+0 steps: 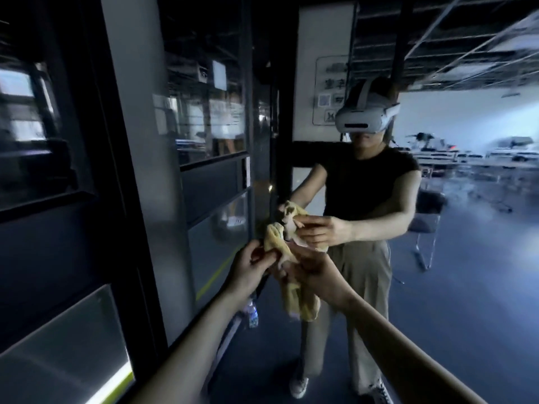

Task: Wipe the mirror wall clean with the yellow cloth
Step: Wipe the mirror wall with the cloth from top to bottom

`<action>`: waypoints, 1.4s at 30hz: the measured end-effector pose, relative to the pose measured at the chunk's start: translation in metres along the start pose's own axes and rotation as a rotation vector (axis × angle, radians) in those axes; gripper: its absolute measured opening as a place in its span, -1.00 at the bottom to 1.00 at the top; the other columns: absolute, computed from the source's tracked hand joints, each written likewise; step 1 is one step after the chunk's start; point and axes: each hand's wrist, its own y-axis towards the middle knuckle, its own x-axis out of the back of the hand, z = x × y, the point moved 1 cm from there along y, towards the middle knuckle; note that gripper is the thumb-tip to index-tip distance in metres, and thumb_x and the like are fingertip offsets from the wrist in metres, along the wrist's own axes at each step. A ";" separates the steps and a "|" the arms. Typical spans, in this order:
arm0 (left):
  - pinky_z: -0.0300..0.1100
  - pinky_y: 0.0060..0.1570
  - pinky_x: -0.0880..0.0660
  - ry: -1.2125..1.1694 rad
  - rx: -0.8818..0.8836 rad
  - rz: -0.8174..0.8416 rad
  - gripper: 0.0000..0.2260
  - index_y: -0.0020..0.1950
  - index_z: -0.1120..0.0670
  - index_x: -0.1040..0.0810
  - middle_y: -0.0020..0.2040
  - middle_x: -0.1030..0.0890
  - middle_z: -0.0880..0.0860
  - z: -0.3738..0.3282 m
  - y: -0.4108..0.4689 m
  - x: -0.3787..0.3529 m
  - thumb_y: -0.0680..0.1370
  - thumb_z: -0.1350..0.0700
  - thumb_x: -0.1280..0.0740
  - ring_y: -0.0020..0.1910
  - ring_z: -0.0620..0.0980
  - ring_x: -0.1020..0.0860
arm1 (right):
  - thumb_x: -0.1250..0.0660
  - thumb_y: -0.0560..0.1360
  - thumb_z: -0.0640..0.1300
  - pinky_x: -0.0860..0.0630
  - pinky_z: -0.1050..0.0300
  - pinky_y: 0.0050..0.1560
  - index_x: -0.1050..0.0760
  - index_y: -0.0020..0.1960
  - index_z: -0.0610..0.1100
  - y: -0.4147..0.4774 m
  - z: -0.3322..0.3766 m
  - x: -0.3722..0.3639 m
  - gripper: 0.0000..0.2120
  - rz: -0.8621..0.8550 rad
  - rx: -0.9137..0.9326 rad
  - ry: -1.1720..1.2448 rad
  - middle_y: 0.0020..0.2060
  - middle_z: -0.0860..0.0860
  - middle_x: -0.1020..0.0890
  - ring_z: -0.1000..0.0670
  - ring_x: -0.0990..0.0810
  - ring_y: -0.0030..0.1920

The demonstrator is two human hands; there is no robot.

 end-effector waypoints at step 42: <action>-0.23 -0.34 -0.39 0.642 -0.308 0.148 -0.79 -0.18 0.19 -0.61 -0.28 -0.63 0.07 -0.025 0.026 -0.019 0.52 0.05 -0.35 -0.29 0.01 -0.57 | -0.34 0.39 -0.12 -0.40 0.04 0.13 -0.34 0.41 -0.14 0.003 0.065 0.027 -0.40 -0.728 0.038 -0.518 0.22 -0.10 -0.55 -0.14 -0.47 0.18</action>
